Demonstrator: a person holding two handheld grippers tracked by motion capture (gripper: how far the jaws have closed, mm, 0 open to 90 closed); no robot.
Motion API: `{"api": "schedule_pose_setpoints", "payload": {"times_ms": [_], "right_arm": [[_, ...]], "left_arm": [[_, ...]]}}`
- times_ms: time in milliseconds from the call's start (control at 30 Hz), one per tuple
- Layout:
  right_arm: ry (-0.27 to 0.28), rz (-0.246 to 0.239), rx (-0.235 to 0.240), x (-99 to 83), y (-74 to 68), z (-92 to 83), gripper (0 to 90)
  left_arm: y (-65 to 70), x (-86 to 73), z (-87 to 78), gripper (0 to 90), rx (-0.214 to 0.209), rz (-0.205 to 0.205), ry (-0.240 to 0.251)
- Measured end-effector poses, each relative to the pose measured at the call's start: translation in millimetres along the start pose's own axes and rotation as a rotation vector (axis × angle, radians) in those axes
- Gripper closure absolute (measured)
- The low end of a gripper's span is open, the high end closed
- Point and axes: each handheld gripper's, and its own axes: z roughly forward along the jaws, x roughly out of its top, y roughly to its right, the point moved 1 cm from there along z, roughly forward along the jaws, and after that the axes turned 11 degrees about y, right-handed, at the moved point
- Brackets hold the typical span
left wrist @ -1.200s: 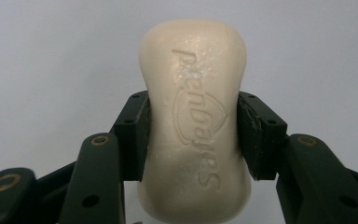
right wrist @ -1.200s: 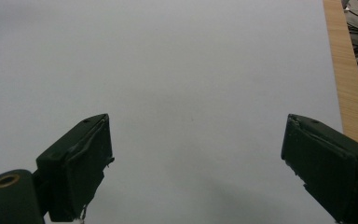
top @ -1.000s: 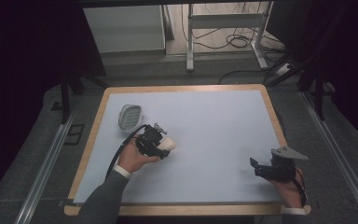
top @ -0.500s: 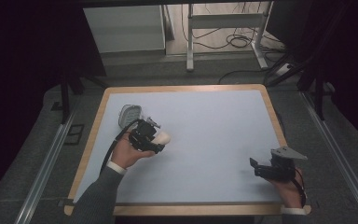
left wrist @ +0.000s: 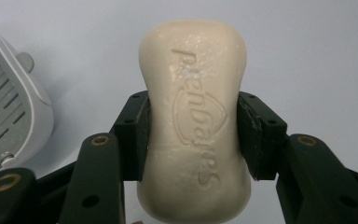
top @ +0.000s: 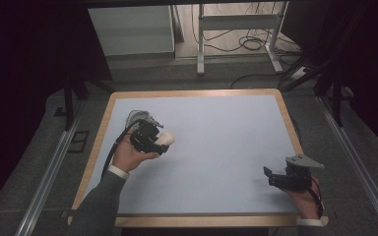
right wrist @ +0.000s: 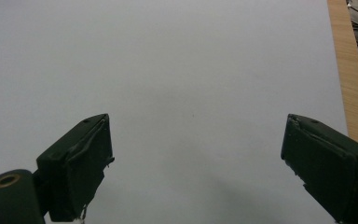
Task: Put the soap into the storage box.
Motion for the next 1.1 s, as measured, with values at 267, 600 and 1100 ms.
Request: {"api": "schedule_pose_setpoints", "payload": {"times_ms": [267, 600, 1100], "right_arm": [[-0.003, 0.003, -0.002, -0.5, 0.7, 0.0, 8.4], [-0.008, 0.005, -0.006, -1.3, 1.1, 0.7, 8.4], [-0.009, 0.003, -0.001, -2.1, 0.7, 1.4, 8.4]], "left_arm": [[-9.3, 2.4, -2.2, 49.6, 0.017, -0.007, -0.01], [-20.7, 3.4, -3.7, 49.6, 0.035, -0.015, -0.018], [-34.5, 7.2, -7.4, 49.6, 0.068, -0.03, -0.027]]}}
